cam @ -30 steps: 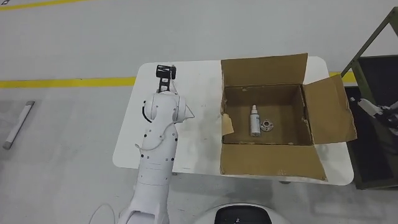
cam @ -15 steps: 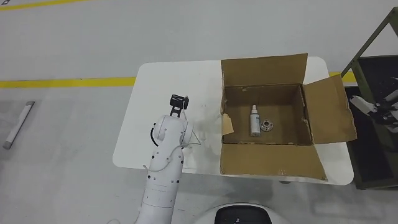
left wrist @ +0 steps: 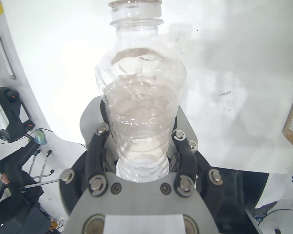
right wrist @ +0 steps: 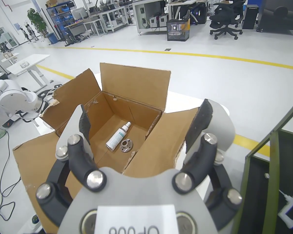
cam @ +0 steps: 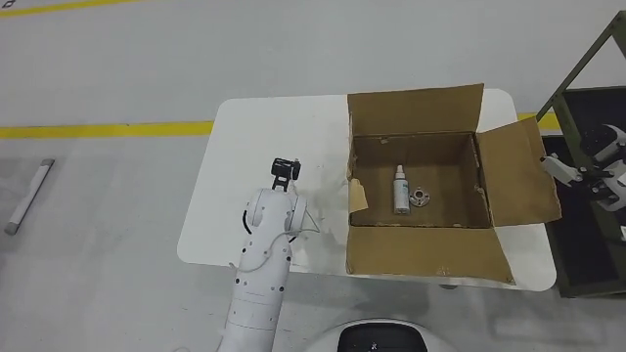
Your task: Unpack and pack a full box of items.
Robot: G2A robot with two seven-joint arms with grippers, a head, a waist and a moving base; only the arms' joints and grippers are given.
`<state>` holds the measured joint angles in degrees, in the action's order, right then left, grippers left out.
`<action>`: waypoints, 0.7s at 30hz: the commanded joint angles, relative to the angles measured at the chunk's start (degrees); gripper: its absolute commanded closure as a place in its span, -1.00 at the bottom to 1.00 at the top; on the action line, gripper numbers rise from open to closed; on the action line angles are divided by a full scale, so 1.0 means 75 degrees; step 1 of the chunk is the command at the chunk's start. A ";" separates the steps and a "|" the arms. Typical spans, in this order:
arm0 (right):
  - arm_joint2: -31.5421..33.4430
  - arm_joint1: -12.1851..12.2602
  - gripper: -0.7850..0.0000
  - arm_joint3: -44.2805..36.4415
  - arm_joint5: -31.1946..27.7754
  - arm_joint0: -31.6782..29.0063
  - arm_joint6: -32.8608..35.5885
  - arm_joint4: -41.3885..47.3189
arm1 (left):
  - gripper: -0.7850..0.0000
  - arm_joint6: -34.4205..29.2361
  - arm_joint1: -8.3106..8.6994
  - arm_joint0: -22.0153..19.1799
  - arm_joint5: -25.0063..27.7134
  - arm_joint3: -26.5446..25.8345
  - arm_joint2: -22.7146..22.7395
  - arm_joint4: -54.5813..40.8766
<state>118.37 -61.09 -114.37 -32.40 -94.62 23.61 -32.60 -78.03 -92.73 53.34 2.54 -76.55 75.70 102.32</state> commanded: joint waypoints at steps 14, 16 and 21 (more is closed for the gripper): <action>-0.0868 0.0020 -1.00 -0.0326 0.0036 -0.0087 0.0490 0.0161 | -1.00 -0.0113 0.0023 0.0060 0.0126 0.0331 0.0017 -0.0473; -0.1033 0.0032 -1.00 -0.0350 0.0052 -0.0032 0.0626 0.0145 | -1.00 -0.0076 0.0018 0.0055 0.0061 0.0317 0.0030 -0.0599; -0.1653 0.0067 -1.00 -0.0252 0.0199 0.0295 0.1202 0.0244 | -1.00 -0.0090 0.0041 0.0040 -0.0030 0.0239 0.0070 -0.0561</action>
<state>106.78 -60.64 -116.51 -31.13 -92.97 31.56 -30.78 -78.83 -92.47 53.65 2.42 -74.68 76.18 97.81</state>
